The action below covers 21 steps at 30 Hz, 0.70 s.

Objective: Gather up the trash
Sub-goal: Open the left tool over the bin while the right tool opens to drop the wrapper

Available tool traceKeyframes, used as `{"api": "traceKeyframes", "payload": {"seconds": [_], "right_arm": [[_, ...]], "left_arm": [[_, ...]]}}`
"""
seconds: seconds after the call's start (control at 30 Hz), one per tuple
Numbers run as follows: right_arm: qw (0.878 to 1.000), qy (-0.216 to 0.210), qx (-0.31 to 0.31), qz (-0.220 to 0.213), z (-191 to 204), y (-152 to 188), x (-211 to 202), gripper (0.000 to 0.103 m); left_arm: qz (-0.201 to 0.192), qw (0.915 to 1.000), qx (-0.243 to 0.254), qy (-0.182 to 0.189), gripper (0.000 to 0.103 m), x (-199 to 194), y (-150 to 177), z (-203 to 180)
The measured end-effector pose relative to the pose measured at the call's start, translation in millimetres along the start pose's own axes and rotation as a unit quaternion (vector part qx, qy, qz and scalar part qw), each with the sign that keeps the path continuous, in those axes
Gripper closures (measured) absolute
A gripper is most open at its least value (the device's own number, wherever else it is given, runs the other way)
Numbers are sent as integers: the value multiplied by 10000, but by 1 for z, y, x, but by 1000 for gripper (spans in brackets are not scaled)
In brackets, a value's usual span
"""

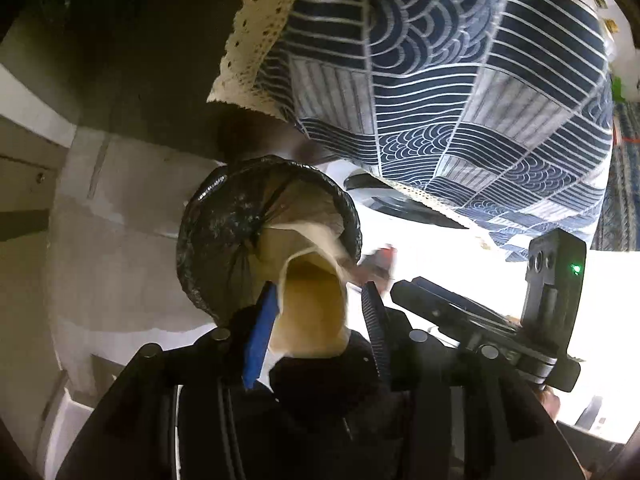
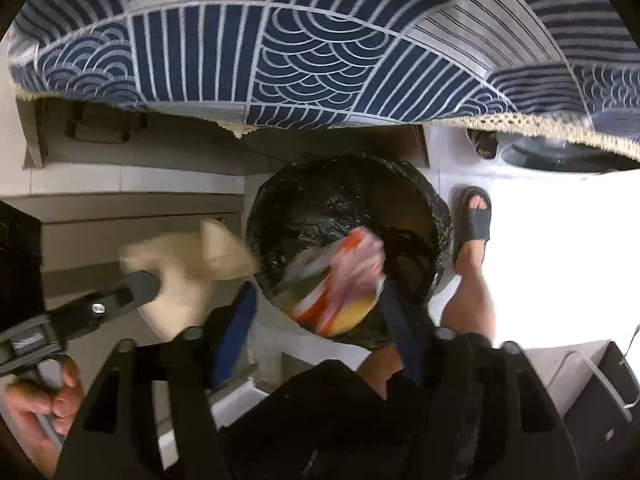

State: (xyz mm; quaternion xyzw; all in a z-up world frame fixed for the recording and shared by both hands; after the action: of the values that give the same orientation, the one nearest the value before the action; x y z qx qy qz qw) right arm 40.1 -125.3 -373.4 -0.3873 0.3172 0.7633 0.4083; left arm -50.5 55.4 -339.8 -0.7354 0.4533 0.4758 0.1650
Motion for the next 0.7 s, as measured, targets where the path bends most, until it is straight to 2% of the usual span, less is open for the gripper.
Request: {"api": "traceKeyframes", "payload": {"seconds": [0.03,0.07,0.13,0.27,0.4,0.47,0.7], "right_arm": [[10000,13,-4,-44,0,-1,-2,22],[10000,36,0,-78,0,-2,-5,21],[9999,10,33,-102,-2,-4,-11,21],[9997,75,37,-231,-4,-4,-21,13],[9995,120,26,-279,-3,-3,-26,12],[9994,135,0,-329,-3,-2,-30,6],[9987,155,-69,-479,3,5,-48,6]], "left_arm": [[4,10000,-25,-46,58,0,0,1],[-7,10000,-27,-90,55,0,0,2],[-9,9999,-47,-98,54,-1,-1,4],[-37,9999,-57,-108,54,-3,-4,4],[-55,9999,-82,-125,54,-5,-7,4],[-67,9999,-59,-111,54,-7,-7,3],[-184,9996,93,-184,54,-21,-5,-9]]}}
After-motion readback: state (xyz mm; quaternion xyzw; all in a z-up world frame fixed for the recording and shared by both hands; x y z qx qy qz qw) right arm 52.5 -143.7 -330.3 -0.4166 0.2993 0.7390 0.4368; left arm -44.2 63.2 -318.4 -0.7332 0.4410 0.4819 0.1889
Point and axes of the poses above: each gripper's, at about its wrist camera, not at the fingertips, and x roughly the way its jaws point, z to its left, y to its underside, the point moved 1 cm from there along x, roughly the way its jaws point, and after that the axes turned 6 degrees about z, right-handed, at the moved point
